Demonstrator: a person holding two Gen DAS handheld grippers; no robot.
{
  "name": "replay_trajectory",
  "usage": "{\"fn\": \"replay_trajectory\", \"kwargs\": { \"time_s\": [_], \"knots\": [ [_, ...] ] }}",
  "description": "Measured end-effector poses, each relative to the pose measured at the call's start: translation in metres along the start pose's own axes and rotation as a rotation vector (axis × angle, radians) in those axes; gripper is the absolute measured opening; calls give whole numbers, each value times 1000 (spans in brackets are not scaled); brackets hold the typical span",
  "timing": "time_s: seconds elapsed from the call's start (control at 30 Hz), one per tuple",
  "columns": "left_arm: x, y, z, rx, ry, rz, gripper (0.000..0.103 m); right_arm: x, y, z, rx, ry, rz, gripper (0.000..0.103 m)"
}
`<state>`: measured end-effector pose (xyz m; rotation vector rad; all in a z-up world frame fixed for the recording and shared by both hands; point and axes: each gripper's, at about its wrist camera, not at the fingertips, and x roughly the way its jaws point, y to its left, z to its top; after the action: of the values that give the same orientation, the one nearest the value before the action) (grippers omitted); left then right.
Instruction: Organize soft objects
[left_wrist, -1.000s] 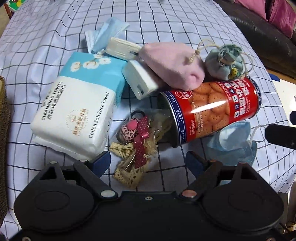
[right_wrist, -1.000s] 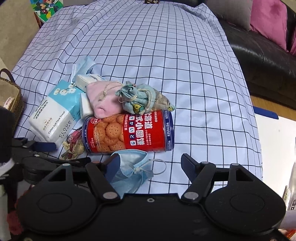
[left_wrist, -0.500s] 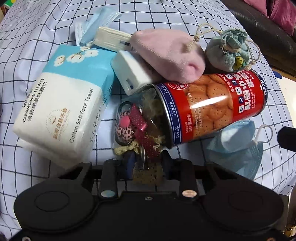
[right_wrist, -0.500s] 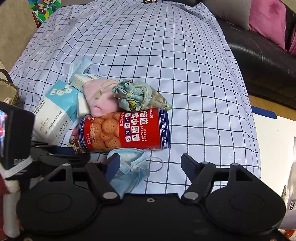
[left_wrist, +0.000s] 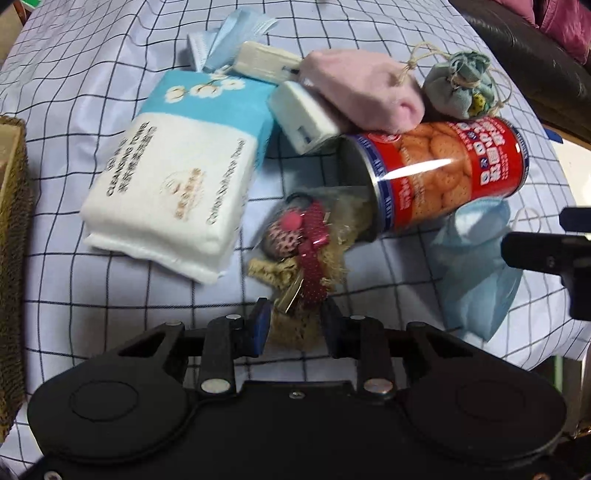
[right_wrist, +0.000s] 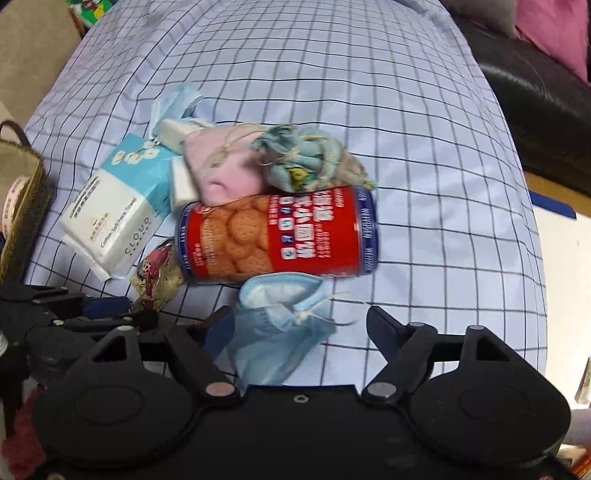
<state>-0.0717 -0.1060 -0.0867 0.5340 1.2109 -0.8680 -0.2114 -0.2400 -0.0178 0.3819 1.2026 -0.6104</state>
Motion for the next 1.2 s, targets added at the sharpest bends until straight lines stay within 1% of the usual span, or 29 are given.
{"fn": "replay_trajectory", "kwargs": {
  "time_s": [0.03,0.07,0.1,0.13,0.17,0.2,0.23,0.27,0.3,0.33,0.37,0.43,0.47,0.53,0.6,0.67,0.77,0.83,0.87,0.9,0.93,1.0,1.07,1.13,1.2],
  "knots": [
    [-1,3,-2,2,1,1,34,3,5,0,-15,2,-9,79],
    [0,5,-4,2,3,0,39,6,10,0,-28,6,-15,79],
    [0,7,-5,1,6,-1,48,10,14,0,-39,13,-18,79],
    [1,10,-5,-5,7,-6,53,13,18,0,-50,23,-22,79],
    [1,12,-5,-12,6,-12,63,17,22,0,-61,31,-27,79],
    [-1,15,-5,-23,3,-19,69,20,25,0,-71,36,-34,79],
    [-3,18,-5,-33,-7,-30,70,23,27,-1,-79,36,-45,78],
    [-6,20,-5,-39,-20,-44,71,25,29,-1,-85,34,-56,75],
    [-9,21,-2,-40,-32,-58,76,26,29,-2,-93,35,-64,70],
    [-12,21,-1,-40,-42,-66,80,28,30,-2,-100,41,-70,58],
    [-14,21,1,-43,-49,-74,84,30,29,-3,-101,53,-65,49],
    [-13,20,4,-53,-56,-94,84,31,24,-4,-87,69,-56,46],
    [-10,19,8,-56,-54,-102,84,31,21,-6,-82,69,-53,40],
    [-4,13,13,-66,-44,-115,84,26,15,-6,-70,66,-45,34],
    [3,9,19,-75,-34,-118,84,22,8,-5,-46,68,-25,33],
    [9,5,23,-77,-30,-107,84,17,3,-5,-39,64,-22,25],
    [22,2,30,-83,-28,-93,84,13,-4,-3,-27,52,-31,25],
    [30,1,33,-88,-28,-93,81,11,-13,-2,-8,49,-34,24],
    [33,0,34,-86,-29,-94,72,11,-17,-1,5,49,-34,19],
    [37,-1,35,-84,-32,-92,66,11,-22,0,18,50,-32,18],
    [39,-2,36,-82,-36,-84,64,9,-27,1,30,51,-29,17],
    [40,-7,36,-61,-41,-64,52,8,-34,2,55,51,-29,17],
    [39,-11,35,-46,-47,-74,42,7,-41,4,77,52,-52,20],
    [39,-16,34,-29,-48,-34,42,5,-48,4,104,44,-72,26],
    [41,-19,34,-26,-45,-31,41,2,-52,6,122,26,-70,38]
  ]
}}
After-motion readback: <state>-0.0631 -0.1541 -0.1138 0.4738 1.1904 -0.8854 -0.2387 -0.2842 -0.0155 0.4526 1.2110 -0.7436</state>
